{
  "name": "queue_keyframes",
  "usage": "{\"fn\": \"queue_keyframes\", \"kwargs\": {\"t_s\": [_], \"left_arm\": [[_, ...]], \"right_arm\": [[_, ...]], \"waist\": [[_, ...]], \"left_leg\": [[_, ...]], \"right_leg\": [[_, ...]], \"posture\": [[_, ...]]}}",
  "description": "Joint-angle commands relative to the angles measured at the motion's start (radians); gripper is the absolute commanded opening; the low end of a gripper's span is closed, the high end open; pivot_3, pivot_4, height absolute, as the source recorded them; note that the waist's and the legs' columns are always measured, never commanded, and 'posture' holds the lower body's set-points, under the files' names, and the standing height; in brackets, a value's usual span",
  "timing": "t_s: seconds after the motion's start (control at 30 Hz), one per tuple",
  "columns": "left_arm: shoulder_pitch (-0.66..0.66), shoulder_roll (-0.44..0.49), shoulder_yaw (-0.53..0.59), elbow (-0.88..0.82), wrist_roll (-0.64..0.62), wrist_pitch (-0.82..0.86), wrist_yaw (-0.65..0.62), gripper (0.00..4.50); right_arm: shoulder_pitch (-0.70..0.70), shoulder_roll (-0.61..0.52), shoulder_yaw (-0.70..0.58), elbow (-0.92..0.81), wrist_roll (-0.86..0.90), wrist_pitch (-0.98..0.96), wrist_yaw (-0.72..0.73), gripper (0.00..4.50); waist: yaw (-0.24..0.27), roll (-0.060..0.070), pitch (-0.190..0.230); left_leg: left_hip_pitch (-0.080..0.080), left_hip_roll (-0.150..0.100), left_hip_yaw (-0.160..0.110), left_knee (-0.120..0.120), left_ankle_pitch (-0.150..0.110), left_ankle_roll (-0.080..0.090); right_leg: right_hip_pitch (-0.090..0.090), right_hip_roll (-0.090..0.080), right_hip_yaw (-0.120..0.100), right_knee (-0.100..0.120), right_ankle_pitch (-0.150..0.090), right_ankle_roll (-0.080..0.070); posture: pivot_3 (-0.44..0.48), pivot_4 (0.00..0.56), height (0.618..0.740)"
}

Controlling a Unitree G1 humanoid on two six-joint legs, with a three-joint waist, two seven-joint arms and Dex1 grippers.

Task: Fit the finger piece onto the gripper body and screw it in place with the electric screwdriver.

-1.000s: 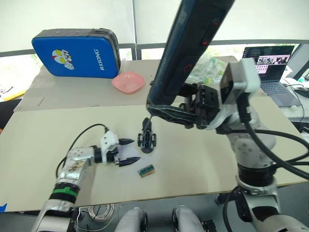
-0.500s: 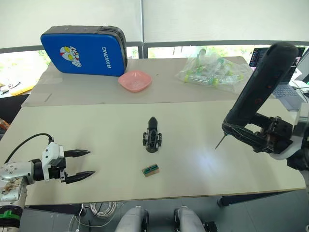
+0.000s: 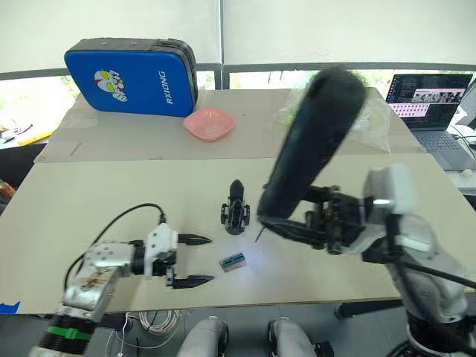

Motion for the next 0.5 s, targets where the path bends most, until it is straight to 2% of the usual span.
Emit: {"fn": "queue_keyframes", "kwargs": {"t_s": [0.03, 0.13, 0.33, 0.5], "left_arm": [[-0.02, -0.038, -0.078, -0.01, 0.074, -0.02, 0.049, 4.47], [-0.035, -0.078, -0.114, 0.012, 0.108, -0.013, 0.095, 4.47], [-0.042, -0.102, -0.164, 0.08, 0.164, -0.055, 0.12, 4.47], [-0.036, -0.102, -0.131, 0.147, 0.142, -0.109, 0.12, 4.47]], "right_arm": [[-0.039, 0.059, 0.079, 0.056, -0.07, -0.096, 0.04, 1.96], [-0.058, 0.101, 0.139, 0.116, -0.134, -0.148, 0.069, 1.96], [-0.066, 0.138, 0.17, 0.209, -0.195, -0.214, 0.106, 1.96], [-0.068, 0.143, 0.184, 0.246, -0.207, -0.228, 0.143, 1.96]], "waist": [[-0.001, 0.0, 0.0], [-0.001, 0.0, 0.0], [0.001, 0.0, 0.0], [0.0, 0.001, 0.0]], "left_leg": [[0.0, 0.0, 0.0, 0.001, 0.0, 0.0], [0.0, 0.0, 0.001, 0.003, 0.0, 0.0], [0.002, 0.0, 0.0, 0.003, 0.0, 0.0], [0.006, 0.0, 0.0, 0.003, 0.0, 0.0]], "right_leg": [[0.0, 0.003, 0.0, 0.0, 0.0, 0.0], [0.0, 0.007, 0.0, 0.0, 0.001, 0.001], [0.0, 0.007, -0.001, 0.001, 0.001, 0.001], [0.001, 0.006, 0.0, 0.001, 0.001, 0.001]], "posture": [[0.0, 0.15, 0.74], [0.0, 0.15, 0.74], [0.0, 0.15, 0.74], [0.0, 0.15, 0.74]]}}
